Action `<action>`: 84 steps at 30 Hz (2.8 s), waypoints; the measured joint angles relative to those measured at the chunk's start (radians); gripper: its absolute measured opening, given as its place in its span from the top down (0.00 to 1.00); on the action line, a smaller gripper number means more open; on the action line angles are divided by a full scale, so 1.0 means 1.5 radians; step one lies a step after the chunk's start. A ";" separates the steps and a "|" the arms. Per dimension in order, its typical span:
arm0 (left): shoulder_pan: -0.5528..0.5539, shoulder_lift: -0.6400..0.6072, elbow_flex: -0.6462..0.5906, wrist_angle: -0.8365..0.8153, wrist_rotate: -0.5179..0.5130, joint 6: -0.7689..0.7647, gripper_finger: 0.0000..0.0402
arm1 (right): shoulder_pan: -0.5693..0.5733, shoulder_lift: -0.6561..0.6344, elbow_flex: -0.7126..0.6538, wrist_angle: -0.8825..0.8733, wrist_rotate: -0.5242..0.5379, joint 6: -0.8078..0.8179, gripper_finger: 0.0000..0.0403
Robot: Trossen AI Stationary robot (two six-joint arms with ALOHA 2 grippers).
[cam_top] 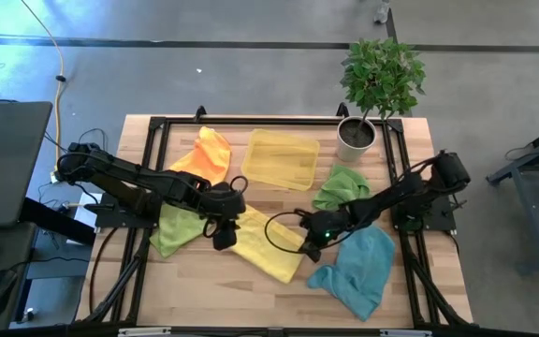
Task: Fold microfiber towels
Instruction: Fold the yellow microfiber towel
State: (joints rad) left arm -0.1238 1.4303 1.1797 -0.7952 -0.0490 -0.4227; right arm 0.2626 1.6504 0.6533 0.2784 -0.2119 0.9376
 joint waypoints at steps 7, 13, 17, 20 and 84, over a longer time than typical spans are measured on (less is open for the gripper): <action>0.025 0.024 -0.001 0.060 0.011 0.147 0.67 | 0.000 -0.072 0.000 -0.062 0.021 -0.014 1.00; 0.071 0.087 -0.001 0.116 0.043 0.211 0.67 | 0.000 -0.091 0.000 -0.076 0.036 -0.014 1.00; 0.099 0.132 0.000 0.198 0.124 0.253 0.67 | 0.000 -0.091 0.010 -0.086 0.038 -0.031 1.00; 0.114 0.167 -0.001 0.248 0.186 0.269 0.67 | 0.000 -0.091 0.022 -0.085 0.056 -0.058 1.00; 0.264 0.308 0.004 -0.011 0.319 0.441 0.98 | 0.031 -0.090 0.053 -0.204 0.095 -0.106 1.00</action>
State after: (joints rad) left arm 0.2718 1.8919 1.1862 -0.8122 0.4299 0.2386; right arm 0.3084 1.5150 0.7326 -0.0275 -0.0692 0.7781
